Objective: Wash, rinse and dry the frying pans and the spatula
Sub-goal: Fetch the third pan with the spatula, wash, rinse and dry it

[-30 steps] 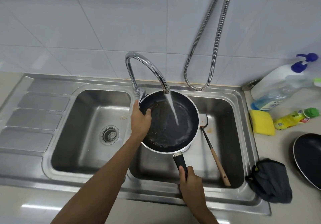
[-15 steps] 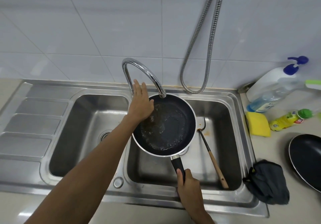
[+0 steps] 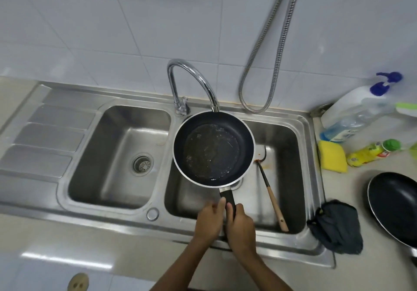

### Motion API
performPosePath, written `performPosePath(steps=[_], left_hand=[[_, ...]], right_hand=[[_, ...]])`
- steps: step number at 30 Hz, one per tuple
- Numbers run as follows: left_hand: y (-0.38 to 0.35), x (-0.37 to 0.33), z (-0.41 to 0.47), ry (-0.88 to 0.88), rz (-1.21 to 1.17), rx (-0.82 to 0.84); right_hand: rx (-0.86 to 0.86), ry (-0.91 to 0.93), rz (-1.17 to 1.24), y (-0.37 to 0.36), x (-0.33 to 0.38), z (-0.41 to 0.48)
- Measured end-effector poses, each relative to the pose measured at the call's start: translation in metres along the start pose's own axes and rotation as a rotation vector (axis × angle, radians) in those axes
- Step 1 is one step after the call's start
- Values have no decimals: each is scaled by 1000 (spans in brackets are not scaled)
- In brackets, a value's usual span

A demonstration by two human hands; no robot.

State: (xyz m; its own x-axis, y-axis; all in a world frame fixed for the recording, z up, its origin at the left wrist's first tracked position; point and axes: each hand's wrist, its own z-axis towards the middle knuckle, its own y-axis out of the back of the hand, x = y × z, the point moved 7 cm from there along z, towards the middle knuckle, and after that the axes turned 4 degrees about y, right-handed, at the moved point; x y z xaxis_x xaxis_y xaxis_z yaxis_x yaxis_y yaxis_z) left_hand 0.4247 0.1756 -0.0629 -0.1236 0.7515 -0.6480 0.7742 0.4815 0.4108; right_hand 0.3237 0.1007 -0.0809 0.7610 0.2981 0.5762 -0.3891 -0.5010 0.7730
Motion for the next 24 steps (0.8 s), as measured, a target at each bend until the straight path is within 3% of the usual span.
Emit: performPosePath(steps=[4, 12, 15, 20, 22, 24], left_hand=[[-23, -8, 21, 107, -62, 81], [-43, 8, 23, 250, -493, -52], [-48, 12, 29, 223, -491, -109], [-64, 3, 27, 205, -568, -129], [-62, -7, 17, 222, -504, -190], [-58, -16, 6, 246, -405, -279]], right_hand=[[56, -30, 56, 0, 2, -1], [106, -19, 179, 7, 4, -4], [141, 107, -2, 34, 5, 13], [-216, 252, -357, 154, -40, 102], [-370, 224, -506, 202, -66, 146], [-400, 153, -643, 228, -95, 180]])
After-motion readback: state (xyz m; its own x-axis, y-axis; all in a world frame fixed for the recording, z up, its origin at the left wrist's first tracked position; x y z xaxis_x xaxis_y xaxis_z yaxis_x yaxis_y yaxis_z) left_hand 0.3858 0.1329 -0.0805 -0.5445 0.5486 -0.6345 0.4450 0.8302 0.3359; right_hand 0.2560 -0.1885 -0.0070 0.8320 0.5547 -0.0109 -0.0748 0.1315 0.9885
